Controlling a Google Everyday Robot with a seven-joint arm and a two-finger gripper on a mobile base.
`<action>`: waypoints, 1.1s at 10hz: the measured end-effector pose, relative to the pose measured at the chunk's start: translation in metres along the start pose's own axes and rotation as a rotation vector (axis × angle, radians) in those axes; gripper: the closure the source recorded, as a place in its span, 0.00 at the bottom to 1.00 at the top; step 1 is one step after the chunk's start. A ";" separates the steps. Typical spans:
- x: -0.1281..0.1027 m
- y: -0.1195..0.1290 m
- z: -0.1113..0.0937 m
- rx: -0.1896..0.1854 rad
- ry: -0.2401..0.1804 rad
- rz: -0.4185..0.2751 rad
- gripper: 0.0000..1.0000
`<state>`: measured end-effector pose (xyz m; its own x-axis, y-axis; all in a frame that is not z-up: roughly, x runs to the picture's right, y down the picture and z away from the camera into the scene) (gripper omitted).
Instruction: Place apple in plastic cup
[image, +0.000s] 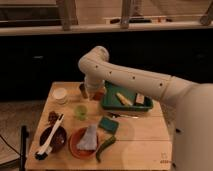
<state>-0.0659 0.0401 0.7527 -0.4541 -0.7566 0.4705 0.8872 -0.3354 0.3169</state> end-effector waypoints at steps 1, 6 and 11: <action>0.006 -0.013 0.002 0.009 -0.004 -0.020 0.97; 0.006 -0.052 0.019 0.040 -0.025 0.007 0.97; 0.006 -0.068 0.035 0.094 -0.056 0.063 0.97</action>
<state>-0.1318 0.0783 0.7623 -0.4038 -0.7411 0.5364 0.9037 -0.2321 0.3598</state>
